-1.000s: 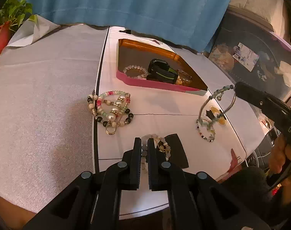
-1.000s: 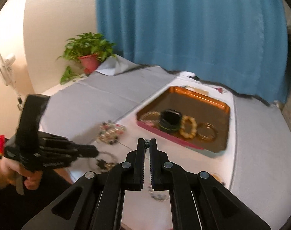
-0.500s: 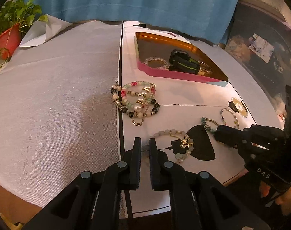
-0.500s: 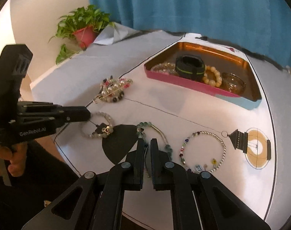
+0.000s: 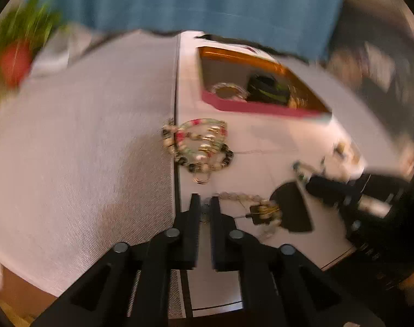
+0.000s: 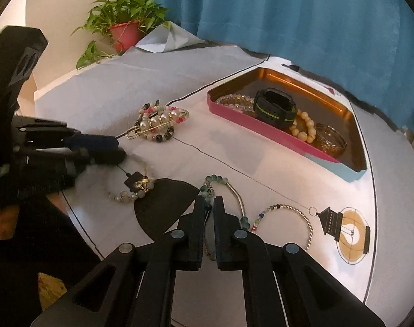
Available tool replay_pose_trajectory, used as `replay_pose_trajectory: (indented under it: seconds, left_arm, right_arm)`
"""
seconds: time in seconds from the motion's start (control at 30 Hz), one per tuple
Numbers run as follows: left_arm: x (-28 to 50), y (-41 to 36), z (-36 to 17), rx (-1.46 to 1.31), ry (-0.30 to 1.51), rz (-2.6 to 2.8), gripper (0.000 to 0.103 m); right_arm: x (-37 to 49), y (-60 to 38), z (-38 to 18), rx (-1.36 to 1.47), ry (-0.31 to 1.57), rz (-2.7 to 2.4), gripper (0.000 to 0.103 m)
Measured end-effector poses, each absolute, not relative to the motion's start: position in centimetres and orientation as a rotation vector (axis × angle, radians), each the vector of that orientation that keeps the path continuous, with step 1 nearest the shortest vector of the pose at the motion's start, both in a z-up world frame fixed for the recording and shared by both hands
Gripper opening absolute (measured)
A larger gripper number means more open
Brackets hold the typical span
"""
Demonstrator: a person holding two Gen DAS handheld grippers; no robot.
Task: Organize jewelry
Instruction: 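Lift both bracelets and carry them toward the tray with both tools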
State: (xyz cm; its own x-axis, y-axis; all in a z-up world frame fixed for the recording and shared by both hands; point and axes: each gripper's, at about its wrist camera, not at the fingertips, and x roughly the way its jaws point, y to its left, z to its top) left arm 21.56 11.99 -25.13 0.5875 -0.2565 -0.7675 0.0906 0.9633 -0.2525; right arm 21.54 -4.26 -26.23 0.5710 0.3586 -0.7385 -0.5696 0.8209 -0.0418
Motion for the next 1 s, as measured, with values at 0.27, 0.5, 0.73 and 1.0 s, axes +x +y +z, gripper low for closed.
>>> replay_pose_trajectory:
  seconds: [0.27, 0.5, 0.73, 1.0]
  left_arm:
    - [20.9, 12.8, -24.2, -0.299, 0.907, -0.169, 0.003]
    - [20.2, 10.2, -20.5, -0.206, 0.831, -0.135, 0.003]
    - [19.2, 7.3, -17.2, -0.114, 0.756, -0.114, 0.003]
    - [17.8, 5.3, -13.3, -0.082, 0.696, -0.14, 0.003]
  right_arm:
    - [21.3, -5.9, -25.5, -0.089, 0.819, 0.571, 0.005]
    - [20.0, -5.8, -22.1, -0.093, 0.759, 0.553, 0.005]
    - [19.0, -6.1, -17.7, -0.131, 0.659, 0.501, 0.005]
    - [17.7, -7.8, -14.2, -0.127, 0.593, 0.416, 0.005]
